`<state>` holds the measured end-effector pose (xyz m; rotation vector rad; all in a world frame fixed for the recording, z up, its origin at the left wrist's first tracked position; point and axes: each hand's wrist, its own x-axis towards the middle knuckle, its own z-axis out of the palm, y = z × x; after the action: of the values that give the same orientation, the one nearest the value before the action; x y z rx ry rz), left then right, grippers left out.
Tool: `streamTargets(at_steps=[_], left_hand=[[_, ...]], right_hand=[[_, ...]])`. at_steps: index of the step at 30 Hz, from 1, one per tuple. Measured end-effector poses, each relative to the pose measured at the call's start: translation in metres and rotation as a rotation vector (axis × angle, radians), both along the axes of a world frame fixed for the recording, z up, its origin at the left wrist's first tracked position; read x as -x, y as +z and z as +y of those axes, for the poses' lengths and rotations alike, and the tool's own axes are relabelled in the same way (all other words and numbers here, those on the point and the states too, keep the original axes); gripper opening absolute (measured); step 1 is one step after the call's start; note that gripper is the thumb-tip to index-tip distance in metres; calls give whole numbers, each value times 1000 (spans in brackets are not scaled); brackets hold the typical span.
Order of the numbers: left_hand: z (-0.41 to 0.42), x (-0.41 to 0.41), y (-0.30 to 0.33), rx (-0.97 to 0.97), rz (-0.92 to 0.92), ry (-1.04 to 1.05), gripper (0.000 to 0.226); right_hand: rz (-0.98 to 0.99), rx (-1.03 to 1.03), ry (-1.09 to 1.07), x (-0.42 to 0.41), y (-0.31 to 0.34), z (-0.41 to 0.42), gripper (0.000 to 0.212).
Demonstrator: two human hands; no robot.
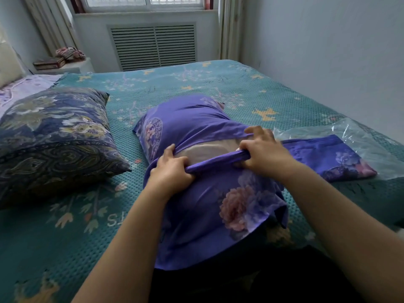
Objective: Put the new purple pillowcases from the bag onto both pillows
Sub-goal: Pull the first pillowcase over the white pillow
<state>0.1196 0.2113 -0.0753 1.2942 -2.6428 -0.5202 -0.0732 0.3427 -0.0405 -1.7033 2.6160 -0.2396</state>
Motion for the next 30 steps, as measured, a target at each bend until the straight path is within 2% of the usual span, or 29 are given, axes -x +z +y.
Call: streamTargets(at_steps=[3, 6, 8, 12, 14, 15, 18, 19, 21, 23, 25, 28, 30], left_hand=[[-3, -4, -1, -52, 17, 30, 30], [-1, 7, 1, 32, 130, 133, 25], [-1, 12, 0, 101, 165, 187, 20], [-15, 8, -5, 130, 261, 230, 21], [-24, 7, -7, 62, 309, 244, 34], [-27, 7, -7, 36, 308, 245, 41], [-25, 10, -11, 59, 173, 253, 53], [-23, 9, -13, 74, 120, 262, 55], [-25, 5, -19, 1, 74, 291, 63], [-31, 1, -25, -205, 137, 309, 77], [-34, 1, -30, -294, 220, 299, 76], [-27, 1, -30, -90, 300, 275, 45], [-22, 1, -24, 23, 403, 304, 33]], right_hand=[[-108, 134, -117, -9, -18, -5, 30], [-234, 255, -191, -17, -18, -22, 17], [-314, 251, -197, -19, -15, -35, 6], [-411, 119, -142, -3, -8, -44, 29], [-336, 104, -202, 5, -4, -42, 64], [-261, 92, -251, 6, -5, -41, 74], [-28, 152, -352, 5, -20, -37, 73], [-8, 207, -378, 7, -27, -37, 77], [-201, 317, -405, 14, -33, -37, 94], [-447, 349, -365, 23, -38, -42, 100], [-539, 406, -266, 21, -41, -48, 80], [-612, 604, -156, 12, -42, -53, 33], [-743, 696, -82, 1, -39, -51, 19]])
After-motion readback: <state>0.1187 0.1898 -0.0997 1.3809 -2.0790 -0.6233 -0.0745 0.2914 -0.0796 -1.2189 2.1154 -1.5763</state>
